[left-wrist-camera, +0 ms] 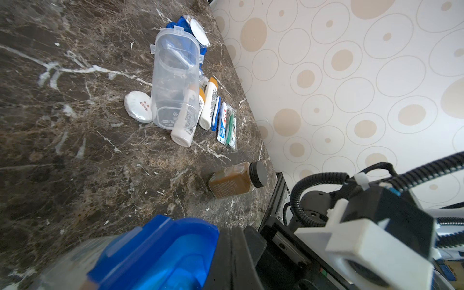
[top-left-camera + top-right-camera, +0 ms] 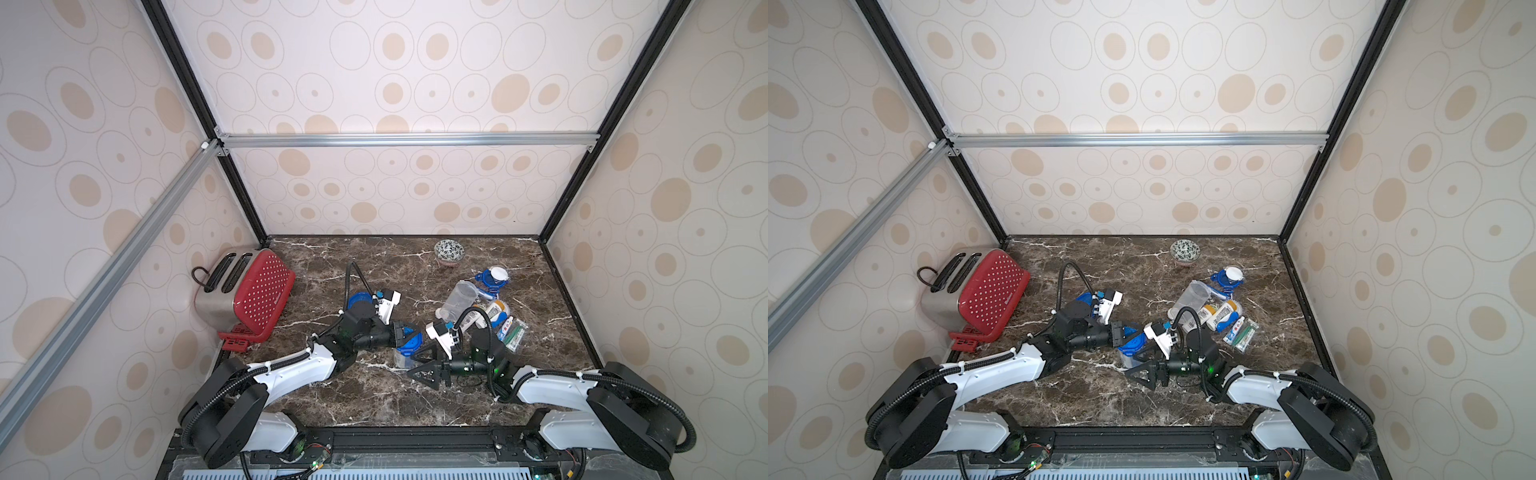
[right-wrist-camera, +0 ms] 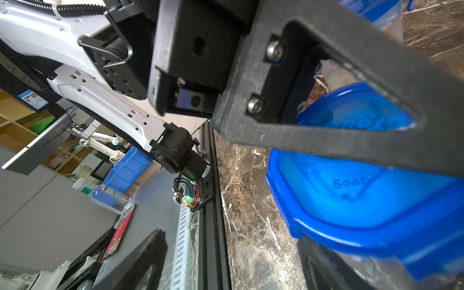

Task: Take out toiletry kits
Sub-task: Unfasten the latch on the container.

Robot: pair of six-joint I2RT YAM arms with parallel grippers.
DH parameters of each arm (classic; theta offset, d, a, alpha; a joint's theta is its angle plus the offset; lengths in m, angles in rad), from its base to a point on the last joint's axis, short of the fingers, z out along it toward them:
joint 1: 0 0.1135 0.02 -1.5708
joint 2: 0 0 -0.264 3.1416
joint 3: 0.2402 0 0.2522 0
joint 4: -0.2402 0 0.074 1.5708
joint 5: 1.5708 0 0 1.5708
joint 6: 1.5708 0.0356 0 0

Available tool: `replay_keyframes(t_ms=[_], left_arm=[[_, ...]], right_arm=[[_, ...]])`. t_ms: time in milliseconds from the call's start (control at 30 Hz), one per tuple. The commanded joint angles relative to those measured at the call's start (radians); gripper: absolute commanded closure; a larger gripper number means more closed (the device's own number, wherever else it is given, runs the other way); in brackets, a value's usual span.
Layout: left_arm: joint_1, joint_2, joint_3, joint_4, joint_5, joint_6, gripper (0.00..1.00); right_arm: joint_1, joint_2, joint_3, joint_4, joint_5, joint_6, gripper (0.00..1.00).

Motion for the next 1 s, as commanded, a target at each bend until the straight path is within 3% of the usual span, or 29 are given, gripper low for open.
replay_keyframes(t_ms=[0,267,467,567,700,800,967], left_arm=[[-0.016,0.063,-0.055,-0.154,-0.026,0.003,1.0],[-0.019,0.063,-0.056,-0.152,-0.029,0.003,1.0],[-0.019,0.055,-0.041,-0.177,-0.028,0.011,1.0],[-0.02,0.03,0.008,-0.243,-0.031,0.034,1.0],[-0.019,-0.016,0.133,-0.414,-0.061,0.105,1.0],[-0.02,-0.04,0.241,-0.528,-0.084,0.157,1.0],[-0.018,-0.058,0.407,-0.69,-0.123,0.233,0.72]], right_arm=[[0.011,-0.027,0.018,0.246,-0.093,-0.043,0.14],[0.017,-0.003,-0.002,0.328,-0.085,-0.056,0.12],[0.019,-0.011,0.022,0.214,-0.103,-0.082,0.12],[0.02,-0.051,0.051,0.053,-0.114,-0.129,0.11],[0.02,-0.118,0.145,-0.317,-0.125,-0.243,0.08],[0.019,-0.15,0.163,-0.413,-0.106,-0.28,0.07],[0.016,-0.219,0.188,-0.557,-0.051,-0.312,0.06]])
